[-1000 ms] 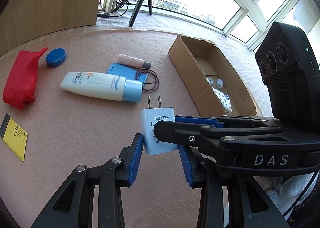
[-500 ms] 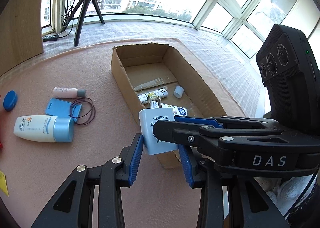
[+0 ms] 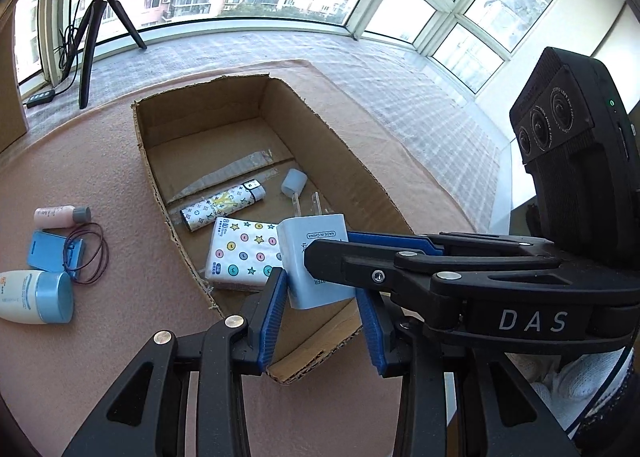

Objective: Organize objects
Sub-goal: 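Carry the white charger into the box with the left tool while the right tool steadies it, then move the right tool to the white AQUA sunscreen tube and close on it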

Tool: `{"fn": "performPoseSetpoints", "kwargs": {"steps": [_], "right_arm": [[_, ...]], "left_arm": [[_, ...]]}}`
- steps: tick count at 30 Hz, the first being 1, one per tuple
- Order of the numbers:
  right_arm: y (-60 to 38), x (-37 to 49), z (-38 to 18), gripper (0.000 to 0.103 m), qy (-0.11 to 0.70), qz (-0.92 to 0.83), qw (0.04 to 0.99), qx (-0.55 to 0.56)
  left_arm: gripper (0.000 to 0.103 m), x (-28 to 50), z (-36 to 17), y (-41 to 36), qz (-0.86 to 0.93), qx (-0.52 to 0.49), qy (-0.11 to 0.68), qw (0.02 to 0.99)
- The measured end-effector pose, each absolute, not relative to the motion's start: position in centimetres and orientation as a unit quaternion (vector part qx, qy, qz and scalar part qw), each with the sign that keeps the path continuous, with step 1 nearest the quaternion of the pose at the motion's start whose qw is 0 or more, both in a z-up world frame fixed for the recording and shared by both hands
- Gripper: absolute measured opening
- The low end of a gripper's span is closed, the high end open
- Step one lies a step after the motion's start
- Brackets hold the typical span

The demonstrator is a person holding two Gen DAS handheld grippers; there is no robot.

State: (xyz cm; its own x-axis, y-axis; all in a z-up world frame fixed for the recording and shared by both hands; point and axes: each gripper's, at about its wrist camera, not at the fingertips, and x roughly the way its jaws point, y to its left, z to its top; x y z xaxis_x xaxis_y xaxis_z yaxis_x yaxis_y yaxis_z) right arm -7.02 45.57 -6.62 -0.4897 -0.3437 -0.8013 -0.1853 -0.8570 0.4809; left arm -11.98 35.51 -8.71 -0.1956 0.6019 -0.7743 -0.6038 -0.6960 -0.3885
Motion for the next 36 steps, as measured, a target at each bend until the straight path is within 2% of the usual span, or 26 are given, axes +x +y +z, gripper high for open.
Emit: {"fn": "performPoseSetpoints", "kwargs": {"steps": [5, 6, 9, 16, 19, 29, 31, 36], "right_arm": [[46.8, -6.7, -6.8, 0.028, -0.270, -0.823, 0.040, 0.499], [47.0, -6.7, -6.8, 0.030, -0.275, -0.823, 0.046, 0.494], [47.5, -6.6, -7.0, 0.048, -0.291, -0.824, 0.051, 0.484], [47.2, -7.1, -7.2, 0.048, -0.292, -0.825, 0.041, 0.482], [46.3, -7.5, -7.1, 0.048, -0.283, -0.828, 0.046, 0.482], [40.6, -10.2, -5.6, 0.049, -0.220, -0.850, 0.102, 0.468], [38.8, -11.0, -5.3, 0.059, -0.198, -0.856, 0.118, 0.462], [34.2, -13.7, -5.3, 0.060, -0.144, -0.852, 0.163, 0.476]], "left_arm": [[0.041, -12.0, -8.9, 35.7, 0.773, -0.509, 0.007, 0.378], [0.041, -12.0, -8.9, 35.5, 0.774, -0.509, 0.008, 0.377], [0.041, -12.2, -9.0, 34.4, 0.775, -0.511, 0.002, 0.372], [0.041, -12.4, -8.9, 30.4, 0.785, -0.514, -0.025, 0.346], [0.045, -12.4, -8.9, 28.1, 0.792, -0.515, -0.035, 0.326], [0.046, -12.3, -10.0, 17.5, 0.813, -0.524, -0.088, 0.237], [0.046, -12.4, -10.3, 15.3, 0.815, -0.527, -0.099, 0.218], [0.046, -11.8, -10.5, 10.3, 0.823, -0.523, -0.126, 0.184]]}}
